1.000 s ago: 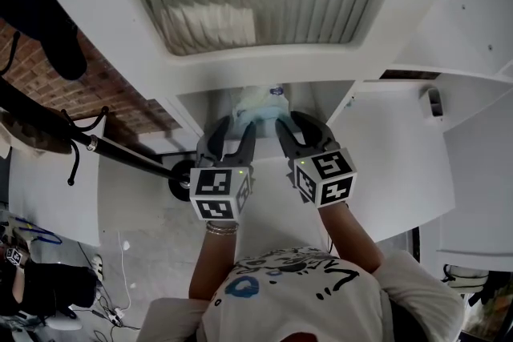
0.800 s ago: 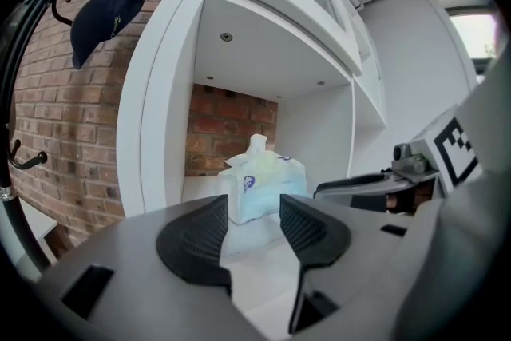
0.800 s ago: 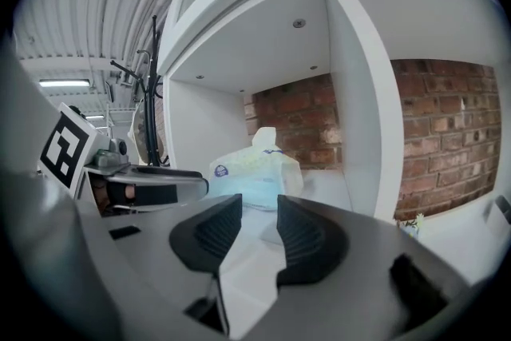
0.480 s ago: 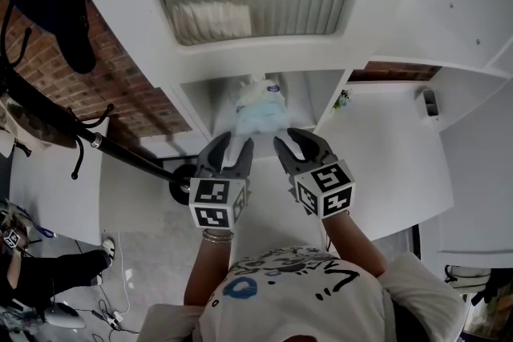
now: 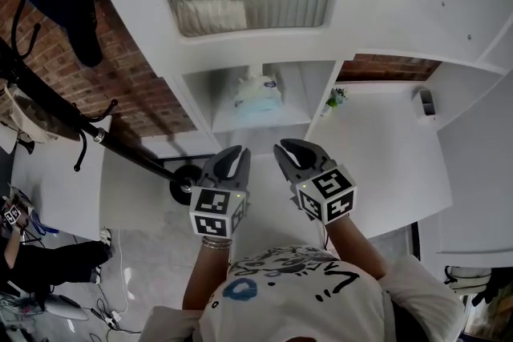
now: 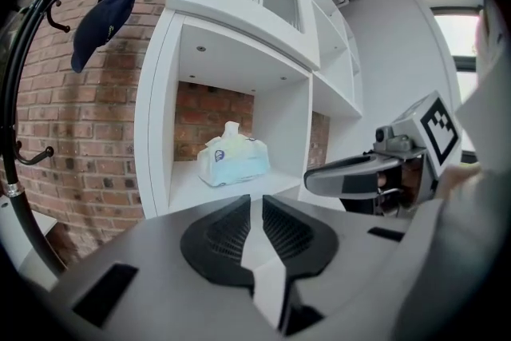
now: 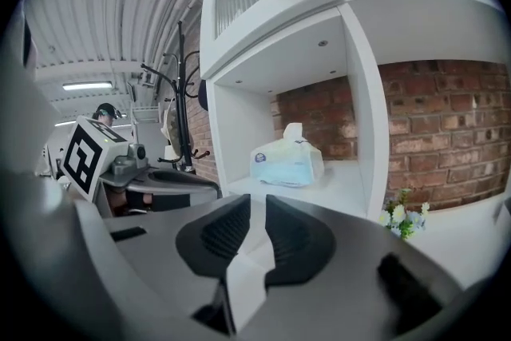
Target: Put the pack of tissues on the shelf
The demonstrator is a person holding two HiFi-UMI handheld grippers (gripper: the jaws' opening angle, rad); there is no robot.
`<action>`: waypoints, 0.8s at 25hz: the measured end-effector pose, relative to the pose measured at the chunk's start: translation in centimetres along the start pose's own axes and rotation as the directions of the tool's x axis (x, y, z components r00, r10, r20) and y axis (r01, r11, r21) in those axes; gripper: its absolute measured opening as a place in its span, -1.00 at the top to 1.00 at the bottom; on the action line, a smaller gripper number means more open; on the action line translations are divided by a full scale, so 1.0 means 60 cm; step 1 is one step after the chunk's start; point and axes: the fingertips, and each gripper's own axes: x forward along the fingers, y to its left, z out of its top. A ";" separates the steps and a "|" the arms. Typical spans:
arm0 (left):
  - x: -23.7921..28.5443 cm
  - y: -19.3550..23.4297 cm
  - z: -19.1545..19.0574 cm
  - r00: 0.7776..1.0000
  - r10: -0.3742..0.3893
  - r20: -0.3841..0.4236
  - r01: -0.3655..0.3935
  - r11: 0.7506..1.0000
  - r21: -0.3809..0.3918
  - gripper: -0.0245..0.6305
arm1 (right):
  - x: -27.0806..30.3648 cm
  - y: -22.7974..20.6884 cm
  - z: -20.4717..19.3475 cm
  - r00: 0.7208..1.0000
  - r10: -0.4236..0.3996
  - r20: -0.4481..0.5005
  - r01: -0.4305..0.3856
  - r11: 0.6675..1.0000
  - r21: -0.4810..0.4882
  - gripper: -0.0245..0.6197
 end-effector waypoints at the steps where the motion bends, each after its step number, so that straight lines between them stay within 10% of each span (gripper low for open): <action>1: -0.003 -0.004 -0.001 1.000 -0.005 0.003 0.005 1.000 0.003 0.77 | -0.004 0.003 -0.001 1.000 0.008 0.002 -0.008 1.000 0.000 0.72; 20: -0.073 -0.095 -0.022 0.975 -0.215 0.061 0.213 0.976 0.047 0.88 | -0.078 0.057 -0.014 0.993 0.111 0.047 -0.109 0.993 -0.036 0.83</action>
